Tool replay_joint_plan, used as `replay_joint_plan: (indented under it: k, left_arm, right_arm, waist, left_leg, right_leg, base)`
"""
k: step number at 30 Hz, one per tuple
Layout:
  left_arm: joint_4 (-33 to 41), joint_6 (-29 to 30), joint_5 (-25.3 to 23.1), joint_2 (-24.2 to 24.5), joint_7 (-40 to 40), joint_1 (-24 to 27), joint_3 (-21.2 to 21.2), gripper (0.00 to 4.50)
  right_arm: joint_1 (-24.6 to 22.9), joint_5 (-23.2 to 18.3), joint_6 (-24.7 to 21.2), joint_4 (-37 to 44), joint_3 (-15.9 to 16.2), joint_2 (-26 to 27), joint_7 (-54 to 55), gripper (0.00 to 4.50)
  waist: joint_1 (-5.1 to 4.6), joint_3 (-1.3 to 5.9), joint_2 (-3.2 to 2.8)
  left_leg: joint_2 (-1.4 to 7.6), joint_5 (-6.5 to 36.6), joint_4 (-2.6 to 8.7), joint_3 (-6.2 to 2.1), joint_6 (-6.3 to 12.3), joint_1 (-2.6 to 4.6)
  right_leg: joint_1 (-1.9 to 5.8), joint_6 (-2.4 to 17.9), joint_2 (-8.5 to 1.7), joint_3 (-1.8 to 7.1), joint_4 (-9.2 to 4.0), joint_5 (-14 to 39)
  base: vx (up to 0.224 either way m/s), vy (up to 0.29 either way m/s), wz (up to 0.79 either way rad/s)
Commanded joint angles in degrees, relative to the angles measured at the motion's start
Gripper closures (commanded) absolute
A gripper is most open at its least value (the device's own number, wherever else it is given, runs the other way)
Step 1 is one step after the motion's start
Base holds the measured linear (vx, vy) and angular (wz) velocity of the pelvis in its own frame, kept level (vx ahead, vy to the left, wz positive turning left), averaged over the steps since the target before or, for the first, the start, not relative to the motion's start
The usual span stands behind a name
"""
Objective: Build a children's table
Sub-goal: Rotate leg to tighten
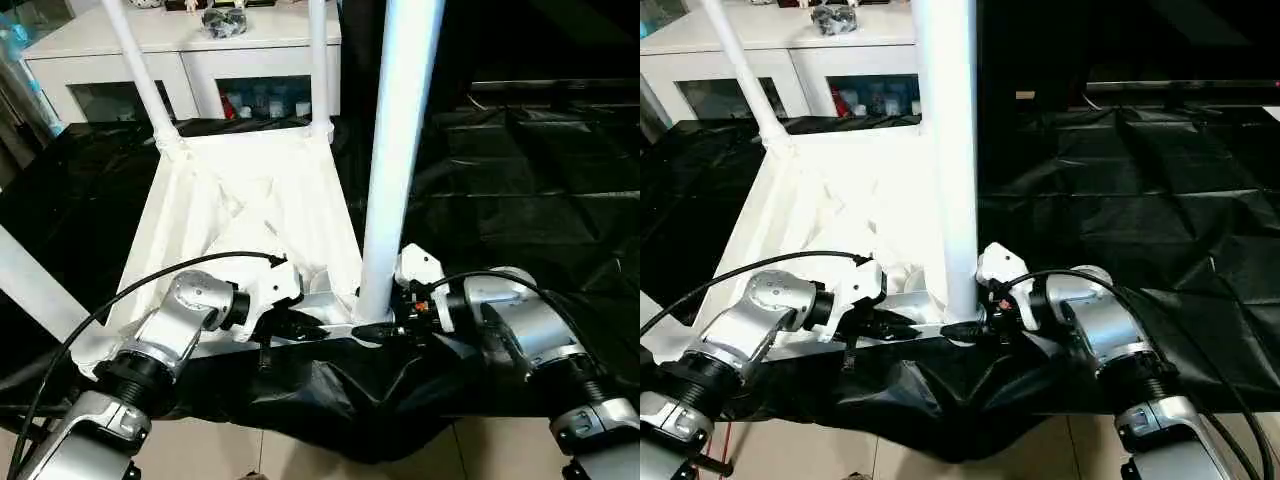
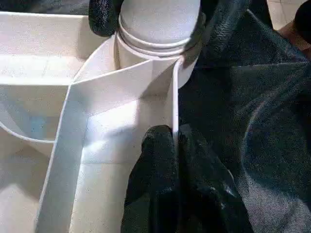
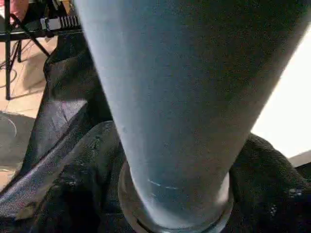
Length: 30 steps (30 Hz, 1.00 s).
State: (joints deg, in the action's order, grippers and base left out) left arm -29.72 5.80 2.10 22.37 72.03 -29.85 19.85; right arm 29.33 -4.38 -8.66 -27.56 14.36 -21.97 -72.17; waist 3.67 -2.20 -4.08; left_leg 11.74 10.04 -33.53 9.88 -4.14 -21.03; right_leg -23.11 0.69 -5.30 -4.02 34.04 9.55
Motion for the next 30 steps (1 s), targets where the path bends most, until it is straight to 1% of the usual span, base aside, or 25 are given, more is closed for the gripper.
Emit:
replay_joint_plan:
  k: [1, 2, 3, 4, 6, 8, 9, 10, 12, 13, 14, 15, 16, 17, 18, 20, 21, 22, 23, 24, 25, 26, 27, 29, 30]
  left_arm:
    - [-0.8, -0.3, -0.3, -0.1, 1.3, -0.5, 0.9, 4.50]
    - [-0.8, -0.2, -0.2, -0.2, 1.1, -0.5, 0.7, 4.50]
    - [-0.9, 0.0, -0.2, -0.2, 0.8, -0.5, 0.6, 4.50]
    - [-1.0, 0.1, -0.2, -0.3, 0.3, -0.5, 0.5, 4.50]
    - [-1.5, 1.2, -0.3, -0.9, -1.8, -0.7, -0.3, 4.50]
    - [-1.7, 1.4, -0.2, -1.2, -2.5, -0.8, -0.7, 4.50]
    - [-1.8, 1.9, 0.2, -1.6, -3.4, -0.8, -1.3, 4.50]
    - [-2.0, 3.2, 0.7, -2.8, -6.1, -1.2, -2.7, 4.50]
    - [-2.1, 3.8, 0.8, -3.4, -7.6, -1.4, -3.3, 4.50]
    - [-2.4, 4.7, 0.7, -4.4, -10.5, -1.9, -4.3, 4.50]
    - [-2.5, 5.0, 0.5, -4.9, -11.8, -2.1, -4.7, 4.50]
    - [-2.8, 6.5, 0.2, -6.5, -16.1, -2.8, -5.8, 4.50]
    - [-2.8, 7.2, 0.1, -7.2, -17.9, -3.0, -6.2, 4.50]
    - [-2.7, 8.1, 0.0, -8.2, -19.9, -3.3, -6.7, 4.50]
    - [-2.6, 8.7, 0.0, -9.0, -21.4, -3.4, -7.1, 4.50]
    - [-2.7, 9.2, -0.2, -10.3, -24.1, -3.8, -7.9, 4.50]
    - [-3.0, 9.5, -0.6, -11.8, -27.1, -4.3, -8.3, 4.50]
    - [-3.0, 9.5, -0.6, -11.8, -27.1, -4.3, -8.3, 4.50]
    - [-3.2, 9.7, -0.9, -14.0, -29.4, -4.7, -8.2, 4.50]
    - [-3.1, 9.6, -1.0, -14.5, -29.7, -4.8, -8.0, 4.50]
    - [-3.1, 9.6, -1.0, -14.9, -29.6, -4.8, -7.8, 4.50]
    - [-3.0, 9.8, -1.0, -15.0, -29.4, -4.7, -7.7, 4.50]
    - [-3.0, 9.3, -1.0, -14.8, -28.3, -4.6, -7.3, 4.50]
    - [-2.8, 9.0, -1.0, -14.6, -27.3, -4.4, -6.8, 4.50]
    - [-2.6, 8.9, -1.0, -14.3, -26.7, -4.3, -6.6, 4.50]
  right_arm:
    - [0.9, -0.5, -0.1, -0.3, 0.7, 0.7, 0.1, 1.30]
    - [0.8, -0.6, -0.3, -0.2, 0.7, 0.8, 0.1, 1.43]
    - [0.6, -0.7, -0.5, -0.2, 0.7, 0.9, 0.1, 1.54]
    - [0.5, -0.8, -0.9, -0.1, 0.7, 1.1, 0.0, 1.54]
    - [-0.2, -1.2, -2.0, -0.2, 0.4, 1.9, 0.6, 1.67]
    - [-0.4, -1.3, -2.3, -0.2, 0.3, 2.2, 0.9, 1.89]
    - [-0.8, -1.2, -2.2, -0.4, 0.2, 2.6, 1.6, 1.97]
    - [-1.5, -1.6, -2.9, -1.1, -0.5, 3.9, 3.8, 1.97]
    - [-1.8, -1.7, -3.2, -1.6, -0.9, 4.7, 5.5, 2.06]
    - [-2.4, -1.5, -3.3, -2.5, -1.6, 6.1, 8.5, 2.12]
    - [-2.5, -1.3, -3.2, -2.9, -1.8, 6.7, 9.8, 2.16]
    - [-2.5, -0.8, -3.6, -5.0, -3.1, 9.2, 15.4, 2.17]
    - [-2.3, -0.4, -3.6, -6.0, -3.7, 10.4, 18.2, 2.17]
    - [-2.0, 0.0, -4.0, -7.4, -4.5, 11.9, 21.7, 2.19]
    - [-1.7, 0.3, -4.4, -8.6, -5.1, 13.2, 24.6, 2.19]
    - [-1.2, 1.0, -4.3, -10.1, -5.4, 14.7, 27.8, 2.20]
    - [-0.1, 1.9, -4.5, -12.5, -6.0, 16.7, 33.2, 2.20]
    - [-0.1, 1.9, -4.5, -12.5, -6.0, 16.7, 33.2, 2.20]
    - [2.4, 4.1, -3.5, -16.6, -6.0, 19.6, 40.8, 2.20]
    - [3.1, 4.8, -3.2, -17.8, -5.8, 20.3, 42.5, 2.20]
    - [3.5, 5.4, -2.1, -18.1, -5.3, 20.5, 42.3, 2.20]
    - [3.7, 5.3, -1.3, -18.2, -5.7, 20.7, 42.3, 2.20]
    - [4.0, 3.9, -1.4, -18.0, -6.8, 21.0, 41.1, 1.73]
    - [4.3, 2.3, -2.0, -17.9, -8.2, 21.3, 39.7, 1.77]
    - [4.3, 2.0, -2.1, -17.5, -8.3, 21.1, 38.6, 1.72]
  waist:
    - [-0.08, 3.38, 0.78]
    - [-0.10, 3.33, 0.85]
    - [-0.08, 3.34, 0.72]
    - [-0.12, 3.32, 0.80]
    - [-0.15, 3.27, 0.64]
    - [-0.14, 3.24, 0.65]
    - [-0.21, 3.21, 0.53]
    - [-0.25, 3.13, 0.47]
    - [-0.50, 3.01, 0.60]
    - [-0.58, 2.95, 0.34]
    - [-0.77, 2.86, 0.46]
    - [-1.07, 2.79, 0.55]
    - [-1.16, 2.64, 0.54]
    - [-1.27, 2.67, 0.56]
    - [-1.91, 2.56, 0.53]
    - [-2.28, 2.53, 0.49]
    - [-2.60, 2.49, 0.49]
    - [-2.68, 2.54, 0.38]
    - [-2.97, 2.53, 0.55]
    - [-3.52, 2.42, 0.35]
    - [-4.04, 2.47, 0.32]
    - [-4.10, 2.43, 0.32]
    - [-4.12, 2.64, 0.30]
    - [-4.12, 2.81, 0.31]
    - [-3.95, 2.95, 0.28]
  left_leg:
    - [0.95, 15.0, 3.90, 0.08, 2.89, 0.33]
    - [0.94, 15.0, 3.91, 0.10, 2.88, 0.30]
    - [0.93, 15.1, 3.93, 0.07, 2.81, 0.31]
    - [0.93, 15.3, 3.96, 0.06, 2.77, 0.30]
    - [0.96, 15.8, 4.02, 0.04, 2.63, 0.36]
    - [0.95, 16.3, 4.03, 0.07, 2.52, 0.45]
    - [0.95, 16.7, 4.06, 0.07, 2.34, 0.42]
    - [0.92, 17.2, 4.14, 0.02, 2.08, 0.45]
    - [0.85, 18.1, 4.25, -0.09, 1.59, 0.39]
    - [0.74, 19.0, 4.24, -0.12, 1.35, 0.61]
    - [0.73, 19.2, 4.27, -0.09, 1.26, 0.55]
    - [0.55, 19.8, 4.26, -0.14, 0.89, 0.62]
    - [0.47, 20.4, 4.28, -0.17, 0.77, 0.80]
    - [0.33, 20.5, 4.16, -0.19, 0.68, 0.87]
    - [0.20, 21.6, 4.30, -0.47, 0.25, 0.84]
    - [0.15, 22.3, 4.28, -0.52, 0.28, 0.86]
    - [0.01, 22.9, 4.22, -0.57, 0.40, 0.82]
    - [0.02, 22.8, 4.21, -0.62, 0.34, 0.90]
    - [-0.13, 23.2, 4.24, -0.66, 0.42, 0.77]
    - [-0.18, 24.0, 4.28, -0.75, 0.04, 0.77]
    - [-0.23, 24.8, 4.24, -0.95, 0.01, 0.67]
    - [-0.29, 25.1, 4.24, -0.94, 0.26, 0.66]
    - [-0.23, 25.2, 4.19, -0.86, 0.86, 0.94]
    - [-0.03, 24.1, 4.50, -0.84, 1.80, 0.53]
    - [0.19, 23.0, 4.62, -0.74, 2.29, 0.55]
  right_leg:
    - [2.80, 11.3, -2.31, 1.83, -4.15, 17.3]
    - [2.80, 11.2, -2.28, 1.84, -4.20, 17.4]
    - [2.81, 11.1, -2.30, 1.82, -4.20, 17.7]
    - [2.83, 11.0, -2.29, 1.80, -4.24, 17.9]
    - [2.78, 11.0, -2.25, 1.80, -4.30, 18.3]
    - [2.69, 10.9, -2.24, 1.79, -4.39, 18.9]
    - [2.66, 10.8, -2.24, 1.81, -4.45, 19.3]
    - [2.67, 10.6, -2.25, 1.79, -4.55, 20.0]
    - [2.67, 9.9, -2.27, 1.74, -4.66, 22.1]
    - [2.51, 9.4, -2.30, 1.70, -4.90, 23.9]
    - [2.48, 9.1, -2.32, 1.75, -5.07, 24.6]
    - [2.31, 8.2, -2.34, 1.70, -5.25, 27.0]
    - [2.10, 7.7, -2.32, 1.59, -5.58, 28.6]
    - [2.15, 7.2, -2.36, 1.50, -5.70, 29.9]
    - [2.15, 6.1, -2.33, 1.26, -5.94, 32.3]
    - [2.00, 5.3, -2.30, 1.19, -6.12, 33.4]
    - [1.95, 4.6, -2.21, 1.07, -6.34, 34.5]
    - [1.85, 4.5, -2.30, 1.08, -6.42, 34.7]
    - [1.85, 4.2, -2.16, 0.92, -6.51, 35.0]
    - [1.59, 4.2, -2.21, 0.80, -6.54, 35.6]
    - [1.77, 3.7, -2.20, 0.57, -6.59, 36.4]
    - [1.74, 3.4, -2.17, 0.58, -6.76, 36.5]
    - [1.55, 3.7, -2.19, 0.77, -6.86, 35.4]
    - [1.96, 4.8, -2.16, 1.02, -6.50, 31.9]
    - [2.04, 6.2, -2.16, 1.23, -6.22, 28.6]
  base:
    - [0.000, 0.000, 0.00]
    - [0.000, 0.000, 0.00]
    - [0.000, 0.000, 0.00]
    - [0.000, 0.000, 0.00]
    - [0.000, 0.000, 0.00]
    - [0.000, 0.000, 0.00]
    - [0.000, 0.000, 0.00]
    - [0.000, 0.000, 0.00]
    - [0.000, 0.000, 0.00]
    - [0.000, 0.000, 0.00]
    - [0.000, 0.000, 0.00]
    - [0.000, 0.000, 0.00]
    - [0.000, 0.000, 0.00]
    - [0.000, 0.000, 0.00]
    - [0.000, 0.000, 0.00]
    - [0.000, 0.000, 0.00]
    - [0.000, 0.000, 0.00]
    - [0.000, 0.000, 0.00]
    - [0.000, 0.000, 0.00]
    - [0.000, 0.000, 0.00]
    - [0.000, 0.000, 0.00]
    - [0.000, 0.000, 0.00]
    - [0.000, 0.000, 0.00]
    - [0.000, 0.000, 0.00]
    - [0.000, 0.000, 0.00]
